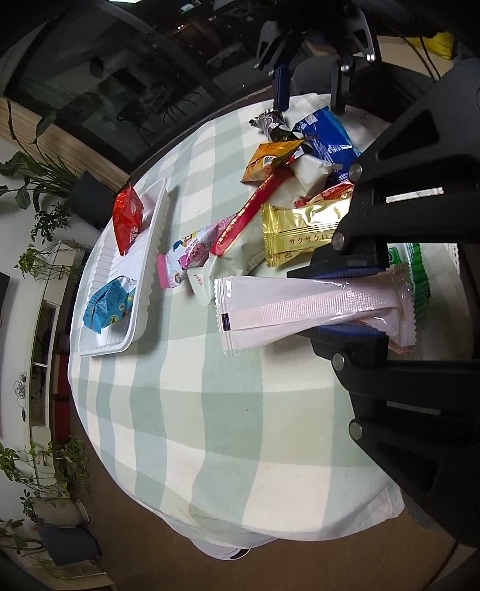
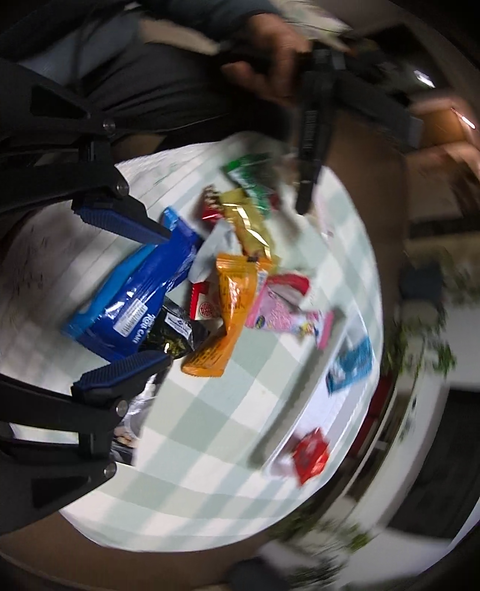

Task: Organize snacks
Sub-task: 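Lift the pink wrapper with the left tool while the right tool grasps the blue cake packet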

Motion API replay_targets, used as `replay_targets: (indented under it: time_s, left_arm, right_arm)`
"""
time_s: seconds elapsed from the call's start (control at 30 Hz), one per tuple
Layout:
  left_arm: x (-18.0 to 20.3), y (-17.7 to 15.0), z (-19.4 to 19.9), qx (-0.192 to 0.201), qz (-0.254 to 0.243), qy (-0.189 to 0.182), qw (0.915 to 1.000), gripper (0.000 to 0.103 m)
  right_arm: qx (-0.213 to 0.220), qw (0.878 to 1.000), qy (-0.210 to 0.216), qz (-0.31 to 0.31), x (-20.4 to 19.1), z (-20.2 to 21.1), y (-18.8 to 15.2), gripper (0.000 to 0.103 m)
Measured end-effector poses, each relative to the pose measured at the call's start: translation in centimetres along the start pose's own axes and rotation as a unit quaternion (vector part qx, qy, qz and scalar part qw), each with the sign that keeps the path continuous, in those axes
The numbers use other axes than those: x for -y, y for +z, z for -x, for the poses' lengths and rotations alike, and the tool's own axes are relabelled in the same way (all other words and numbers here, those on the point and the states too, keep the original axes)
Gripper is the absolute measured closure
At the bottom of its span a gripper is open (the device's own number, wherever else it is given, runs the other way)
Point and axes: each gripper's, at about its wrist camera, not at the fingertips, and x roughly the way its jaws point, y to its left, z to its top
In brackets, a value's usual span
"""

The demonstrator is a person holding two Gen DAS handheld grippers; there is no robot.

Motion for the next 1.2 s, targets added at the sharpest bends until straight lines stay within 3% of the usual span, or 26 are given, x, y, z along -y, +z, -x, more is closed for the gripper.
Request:
replay_targets:
  time_s: [0.27, 0.4, 0.43, 0.57, 0.67, 0.87, 1.2]
  left_arm:
    - [0.5, -1.0, 0.0, -0.004, 0.002, -0.018, 0.9998, 0.085]
    - [0.8, -1.0, -0.4, -0.007, 0.000, -0.025, 0.9997, 0.085]
    - [0.9, -1.1, -0.5, -0.008, -0.002, -0.026, 0.9996, 0.085]
    - [1.0, -1.0, -0.6, -0.010, -0.004, -0.029, 0.9995, 0.085]
    - [1.0, -1.1, -0.7, -0.012, -0.004, -0.028, 0.9995, 0.085]
    - [0.9, -1.1, -0.7, -0.013, -0.006, -0.028, 0.9995, 0.085]
    - [1.0, -1.2, -0.6, -0.016, -0.009, -0.035, 0.9992, 0.085]
  right_arm:
    - [-0.073, 0.993, 0.043, 0.087, -0.8, -3.1, 0.7, 0.047]
    - [-0.101, 0.986, 0.068, 0.117, -1.1, -3.8, 0.9, 0.047]
    - [-0.117, 0.979, 0.105, 0.130, -1.2, -3.9, 0.9, 0.047]
    - [-0.147, 0.972, 0.121, 0.138, -1.3, -5.0, 0.6, 0.049]
    - [-0.151, 0.971, 0.132, 0.132, -1.3, -5.3, 0.8, 0.052]
    - [-0.148, 0.971, 0.155, 0.110, -1.4, -5.3, 1.0, 0.072]
    - [-0.110, 0.973, 0.194, 0.057, -0.6, -3.6, 0.8, 0.076]
